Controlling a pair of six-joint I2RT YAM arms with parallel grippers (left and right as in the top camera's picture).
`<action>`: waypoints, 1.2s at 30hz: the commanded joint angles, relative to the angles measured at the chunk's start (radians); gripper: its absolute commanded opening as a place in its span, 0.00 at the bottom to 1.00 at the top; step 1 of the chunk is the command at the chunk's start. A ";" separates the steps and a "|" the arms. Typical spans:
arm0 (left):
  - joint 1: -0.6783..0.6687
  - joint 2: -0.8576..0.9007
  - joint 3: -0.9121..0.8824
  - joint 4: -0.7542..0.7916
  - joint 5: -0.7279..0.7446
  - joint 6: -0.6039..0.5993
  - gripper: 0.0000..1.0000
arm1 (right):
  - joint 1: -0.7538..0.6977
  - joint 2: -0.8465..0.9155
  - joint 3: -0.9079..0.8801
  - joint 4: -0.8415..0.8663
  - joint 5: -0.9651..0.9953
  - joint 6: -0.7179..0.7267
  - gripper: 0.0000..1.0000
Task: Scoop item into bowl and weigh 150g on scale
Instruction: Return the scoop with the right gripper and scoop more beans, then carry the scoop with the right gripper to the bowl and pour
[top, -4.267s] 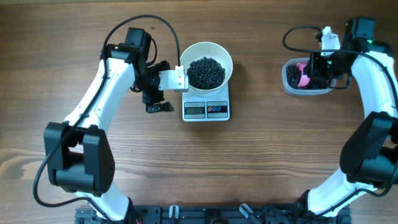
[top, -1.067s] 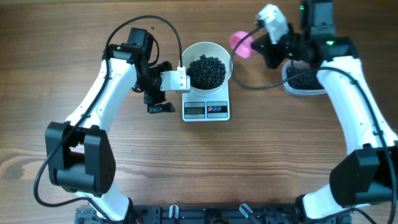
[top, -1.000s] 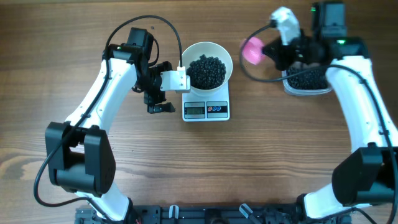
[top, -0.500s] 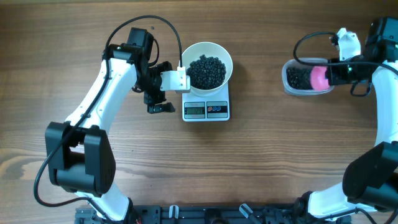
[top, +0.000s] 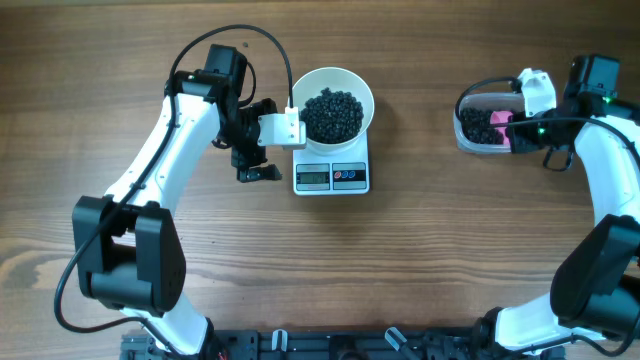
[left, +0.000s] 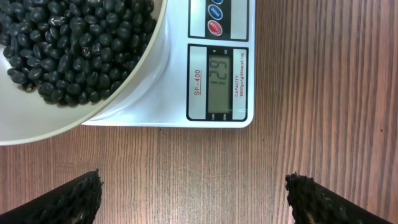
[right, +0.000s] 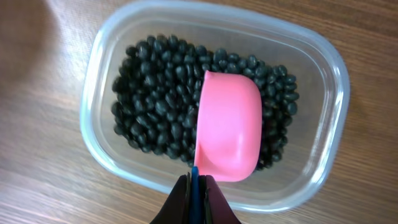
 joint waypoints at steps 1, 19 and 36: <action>-0.003 0.004 0.004 0.000 0.027 -0.006 1.00 | -0.001 0.002 -0.024 0.011 -0.092 0.217 0.04; -0.003 0.004 0.004 -0.001 0.027 -0.006 1.00 | -0.009 0.002 -0.024 0.074 -0.252 0.397 0.04; -0.003 0.004 0.004 -0.001 0.027 -0.006 1.00 | -0.105 -0.001 0.072 0.072 -0.253 0.491 0.04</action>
